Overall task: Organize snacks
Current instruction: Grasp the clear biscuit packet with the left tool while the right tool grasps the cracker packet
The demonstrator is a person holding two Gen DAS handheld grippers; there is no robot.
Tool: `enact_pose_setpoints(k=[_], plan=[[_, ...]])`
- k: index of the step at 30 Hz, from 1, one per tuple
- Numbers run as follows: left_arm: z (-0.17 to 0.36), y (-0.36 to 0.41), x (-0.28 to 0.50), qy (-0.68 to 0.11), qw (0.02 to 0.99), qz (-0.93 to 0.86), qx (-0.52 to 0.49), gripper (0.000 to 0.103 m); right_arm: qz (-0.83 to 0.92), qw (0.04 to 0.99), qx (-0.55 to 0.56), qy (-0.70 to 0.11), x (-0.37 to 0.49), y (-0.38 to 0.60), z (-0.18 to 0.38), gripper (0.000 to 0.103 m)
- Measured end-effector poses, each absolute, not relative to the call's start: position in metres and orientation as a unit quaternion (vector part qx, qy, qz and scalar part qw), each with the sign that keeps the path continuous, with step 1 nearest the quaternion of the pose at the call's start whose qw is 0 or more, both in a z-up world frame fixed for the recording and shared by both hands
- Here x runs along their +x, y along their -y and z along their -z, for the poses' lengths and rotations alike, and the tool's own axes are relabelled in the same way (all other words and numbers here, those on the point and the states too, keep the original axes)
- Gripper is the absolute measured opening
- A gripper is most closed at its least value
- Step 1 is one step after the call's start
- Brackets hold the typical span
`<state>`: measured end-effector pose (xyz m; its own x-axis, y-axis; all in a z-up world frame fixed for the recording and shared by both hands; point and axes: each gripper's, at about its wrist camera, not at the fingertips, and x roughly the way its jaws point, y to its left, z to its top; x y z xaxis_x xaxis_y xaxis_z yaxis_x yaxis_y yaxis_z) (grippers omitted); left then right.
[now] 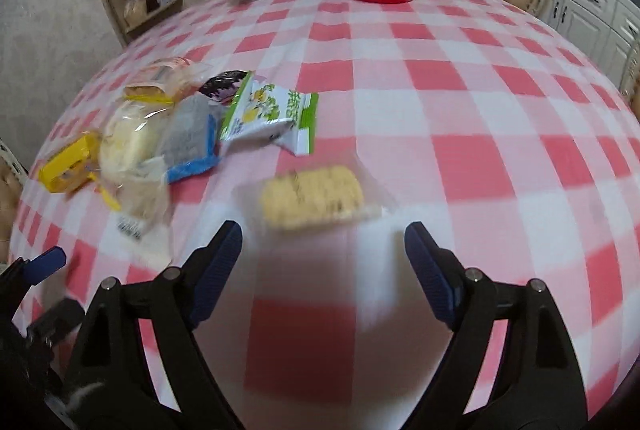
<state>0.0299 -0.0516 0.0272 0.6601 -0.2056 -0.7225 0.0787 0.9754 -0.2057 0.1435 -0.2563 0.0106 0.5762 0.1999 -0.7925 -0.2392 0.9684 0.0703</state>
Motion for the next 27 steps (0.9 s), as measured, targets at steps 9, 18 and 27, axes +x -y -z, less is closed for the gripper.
enact_pose_setpoints(k=[9,18,27], plan=[[-0.021,0.08,0.056,-0.411,0.904,0.086,-0.081,0.084,-0.155,0.894,-0.031,-0.418,0.185,0.256,-0.019,0.086],[-0.022,0.084,0.065,-0.394,0.908,0.083,-0.114,0.084,-0.224,0.869,0.005,-0.441,0.219,0.254,-0.013,0.087],[-0.023,0.076,0.063,-0.39,0.906,0.104,-0.129,0.084,-0.363,0.795,-0.149,-0.463,0.143,0.247,-0.007,0.088]])
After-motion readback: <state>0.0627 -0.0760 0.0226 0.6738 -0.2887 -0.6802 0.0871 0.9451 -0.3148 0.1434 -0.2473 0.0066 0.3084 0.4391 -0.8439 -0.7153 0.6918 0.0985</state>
